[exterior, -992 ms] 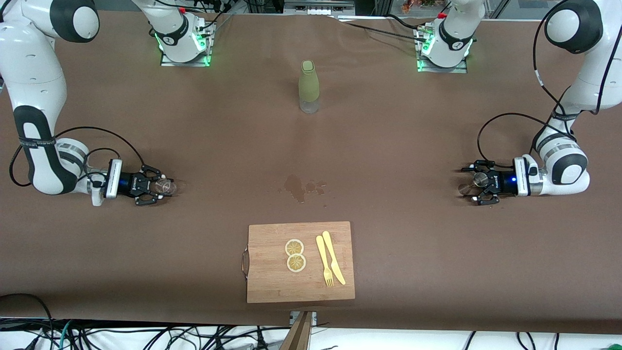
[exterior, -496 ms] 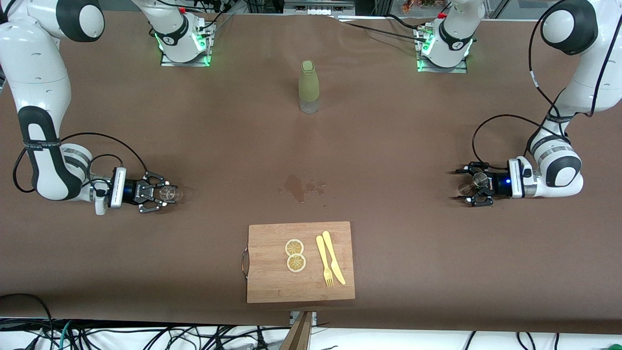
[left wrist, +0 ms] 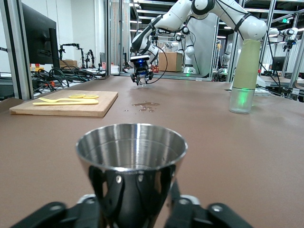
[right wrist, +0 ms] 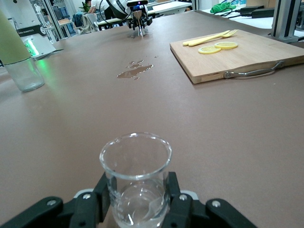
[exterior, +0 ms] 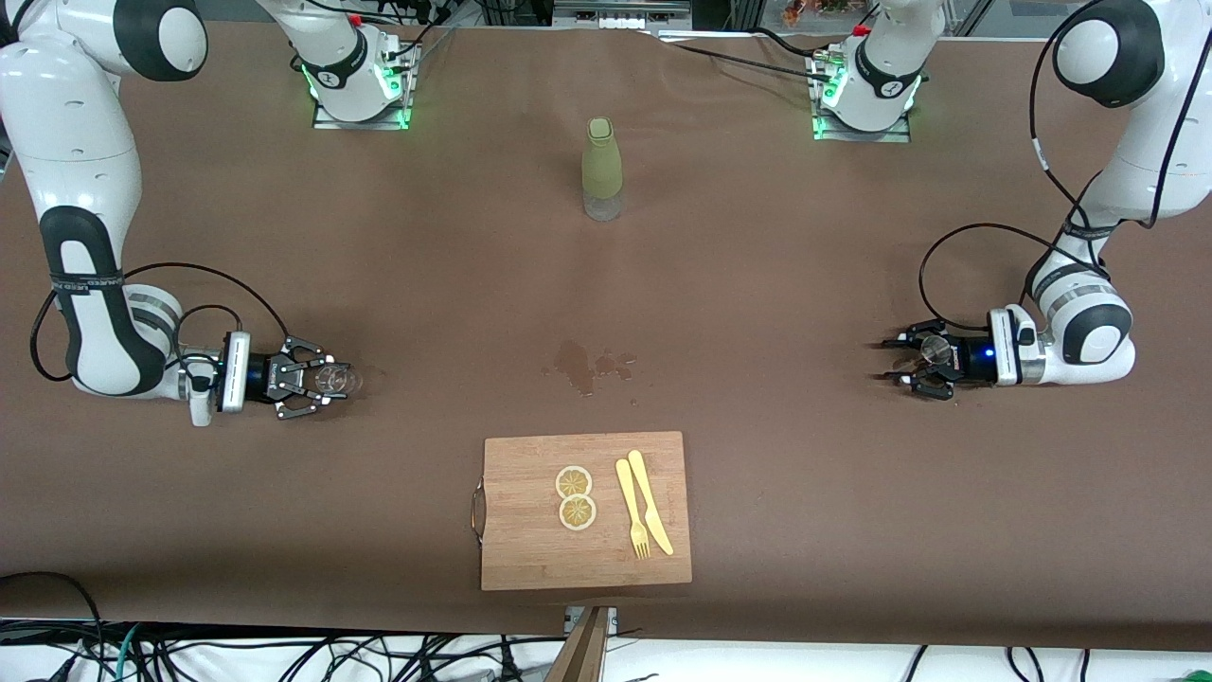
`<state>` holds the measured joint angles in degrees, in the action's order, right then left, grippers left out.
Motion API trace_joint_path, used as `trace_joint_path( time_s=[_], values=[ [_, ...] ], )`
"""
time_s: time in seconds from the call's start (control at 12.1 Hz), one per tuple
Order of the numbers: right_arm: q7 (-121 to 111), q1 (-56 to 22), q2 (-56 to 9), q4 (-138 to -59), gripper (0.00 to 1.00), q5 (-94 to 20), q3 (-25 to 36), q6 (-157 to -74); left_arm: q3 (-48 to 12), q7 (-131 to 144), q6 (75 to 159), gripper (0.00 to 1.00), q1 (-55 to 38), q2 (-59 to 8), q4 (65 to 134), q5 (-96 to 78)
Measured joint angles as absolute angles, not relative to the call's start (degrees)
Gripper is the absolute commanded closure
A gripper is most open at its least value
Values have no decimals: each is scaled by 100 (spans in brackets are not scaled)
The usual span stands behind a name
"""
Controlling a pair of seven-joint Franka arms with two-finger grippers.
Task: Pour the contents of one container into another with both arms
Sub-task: 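Lift the jigger with the left gripper while the right gripper lifts the glass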
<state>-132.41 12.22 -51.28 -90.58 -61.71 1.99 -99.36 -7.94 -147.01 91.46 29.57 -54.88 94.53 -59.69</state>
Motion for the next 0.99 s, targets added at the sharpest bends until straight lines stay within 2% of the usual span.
trace_joint_path(
  time_s=[0.41,0.99],
  values=[
    [-12786,929,-4863,-9022,86,-6139,169,-10090,-794,-14762,9146,100,2957,-5509,9454,-5974],
    [-12491,778,-4838,-8767,86,-6139,-78,-10146,-825,-14595,9085,100,2923,-5391,9412,-5988]
  ],
)
